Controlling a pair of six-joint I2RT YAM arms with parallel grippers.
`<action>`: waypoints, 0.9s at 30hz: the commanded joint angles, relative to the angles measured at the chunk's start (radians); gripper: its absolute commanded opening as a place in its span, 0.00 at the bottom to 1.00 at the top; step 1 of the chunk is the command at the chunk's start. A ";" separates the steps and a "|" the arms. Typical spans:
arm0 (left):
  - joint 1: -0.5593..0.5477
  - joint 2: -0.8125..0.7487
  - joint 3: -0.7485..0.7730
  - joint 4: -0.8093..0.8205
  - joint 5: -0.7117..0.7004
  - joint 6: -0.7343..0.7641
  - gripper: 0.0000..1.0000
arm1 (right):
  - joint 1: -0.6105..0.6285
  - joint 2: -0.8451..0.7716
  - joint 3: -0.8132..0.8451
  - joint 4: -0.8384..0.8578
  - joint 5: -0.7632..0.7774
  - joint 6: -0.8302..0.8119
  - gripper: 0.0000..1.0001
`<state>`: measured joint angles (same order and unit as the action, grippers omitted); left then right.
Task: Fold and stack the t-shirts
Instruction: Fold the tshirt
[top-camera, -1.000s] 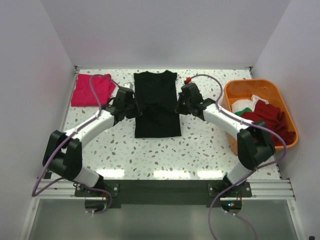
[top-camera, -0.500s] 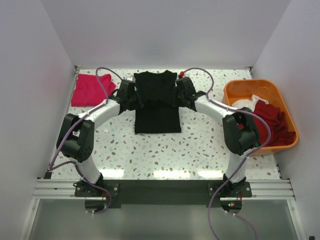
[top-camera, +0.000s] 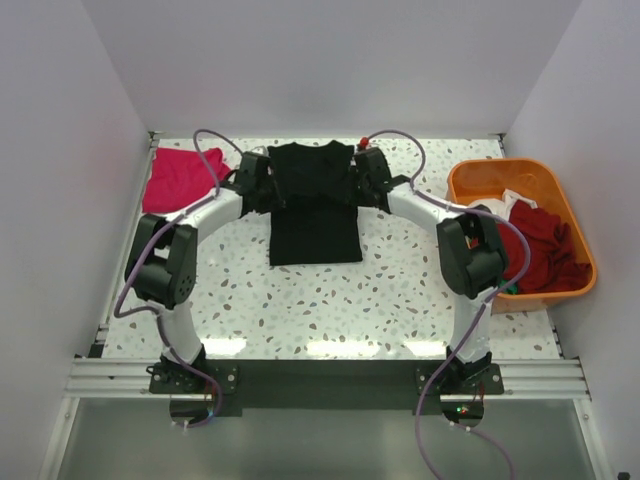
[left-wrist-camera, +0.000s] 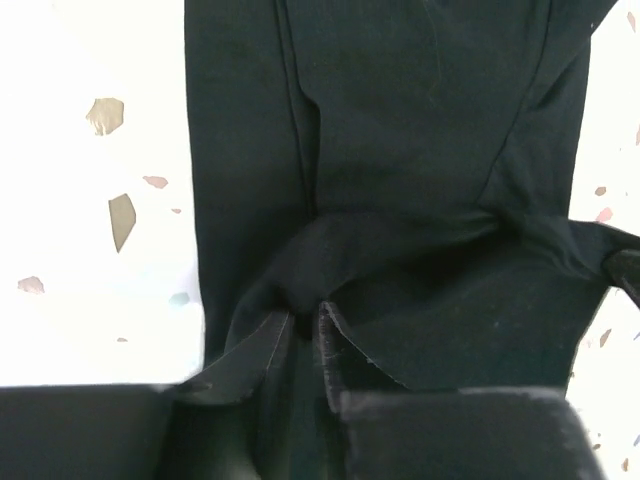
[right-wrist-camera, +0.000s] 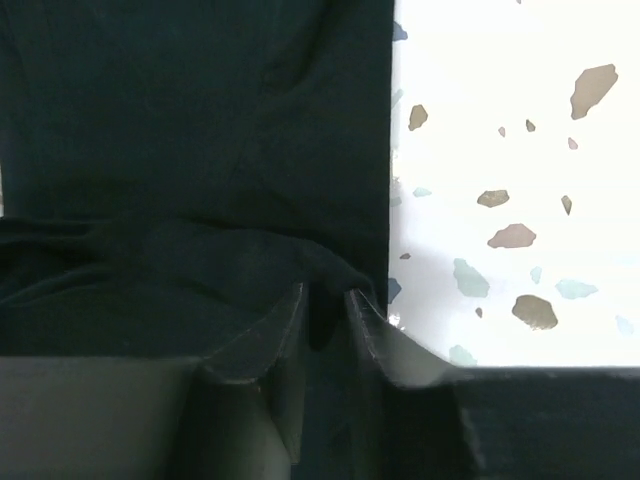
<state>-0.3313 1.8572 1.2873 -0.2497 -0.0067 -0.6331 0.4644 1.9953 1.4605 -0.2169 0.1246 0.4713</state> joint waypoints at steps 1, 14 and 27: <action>0.015 -0.001 0.050 0.001 0.002 0.016 0.29 | -0.013 -0.004 0.080 0.012 -0.023 -0.033 0.36; 0.015 -0.292 -0.253 0.033 0.045 -0.008 1.00 | -0.015 -0.269 -0.193 -0.041 -0.158 0.007 0.99; 0.012 -0.352 -0.542 0.178 0.191 -0.060 1.00 | -0.013 -0.363 -0.519 0.065 -0.336 0.139 0.99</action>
<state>-0.3248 1.5055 0.7658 -0.1715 0.1349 -0.6708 0.4511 1.6424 0.9562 -0.2089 -0.1547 0.5705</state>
